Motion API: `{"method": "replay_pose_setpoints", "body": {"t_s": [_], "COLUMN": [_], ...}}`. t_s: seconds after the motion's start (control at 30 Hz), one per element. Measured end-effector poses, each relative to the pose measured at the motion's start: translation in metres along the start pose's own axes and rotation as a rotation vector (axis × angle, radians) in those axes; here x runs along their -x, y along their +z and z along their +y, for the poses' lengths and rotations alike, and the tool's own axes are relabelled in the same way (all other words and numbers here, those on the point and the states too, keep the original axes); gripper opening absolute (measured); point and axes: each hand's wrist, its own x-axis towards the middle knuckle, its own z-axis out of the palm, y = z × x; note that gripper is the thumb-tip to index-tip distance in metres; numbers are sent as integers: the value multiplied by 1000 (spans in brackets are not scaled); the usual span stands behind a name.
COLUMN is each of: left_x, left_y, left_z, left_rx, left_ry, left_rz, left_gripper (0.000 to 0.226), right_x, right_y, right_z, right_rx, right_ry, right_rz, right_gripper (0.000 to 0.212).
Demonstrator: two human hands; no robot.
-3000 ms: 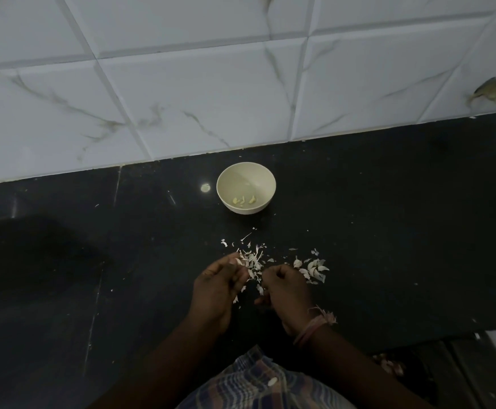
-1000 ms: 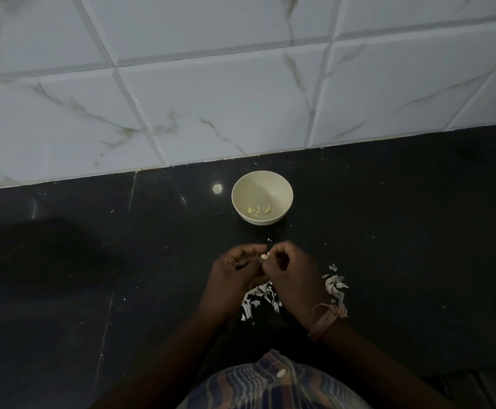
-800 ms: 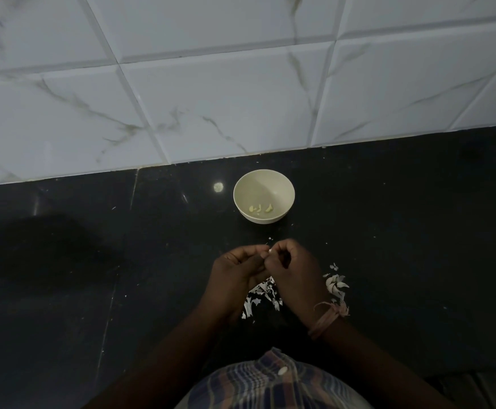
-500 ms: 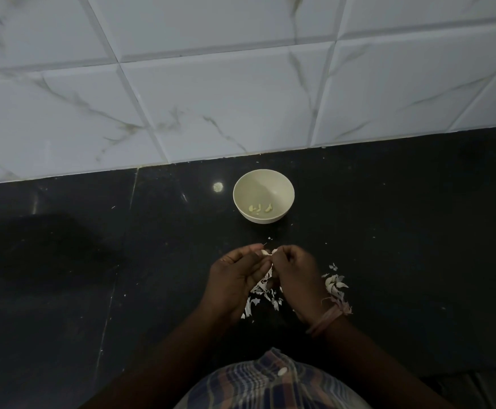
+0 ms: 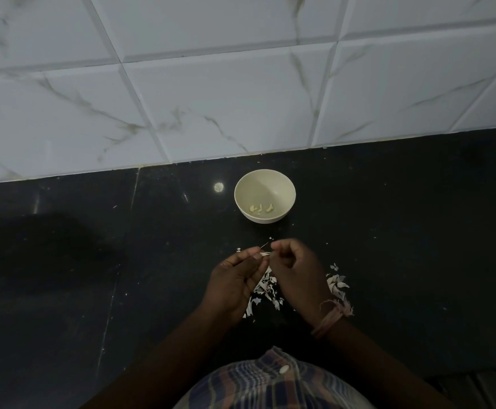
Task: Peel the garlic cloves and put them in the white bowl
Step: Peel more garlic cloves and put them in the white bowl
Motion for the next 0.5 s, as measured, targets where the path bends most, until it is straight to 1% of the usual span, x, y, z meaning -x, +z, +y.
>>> {"method": "replay_pose_setpoints", "body": {"t_s": [0.1, 0.17, 0.27, 0.37, 0.43, 0.5], "left_x": [-1, -1, -1, 0, 0, -1], "left_y": [-4, -5, -6, -6, -6, -8], "left_z": [1, 1, 2, 4, 5, 8], "left_rx": [-1, -73, -190, -210, -199, -214], "left_ry": [-11, -10, 35, 61, 53, 48], "left_rz": [7, -10, -47, -91, -119, -146], "left_gripper": [14, 14, 13, 15, 23, 32], "right_x": [2, 2, 1, -2, -4, -6], "right_y": [0, -1, -3, -5, -6, -9], "right_z": [3, 3, 0, -4, -6, -9], "right_rx": [-7, -48, -126, -276, -370, -446], "right_ry": [-73, -75, -15, 109, 177, 236], "right_rz": [-24, -18, -23, -84, -138, -186], "right_gripper": [8, 8, 10, 15, 19, 19]}}
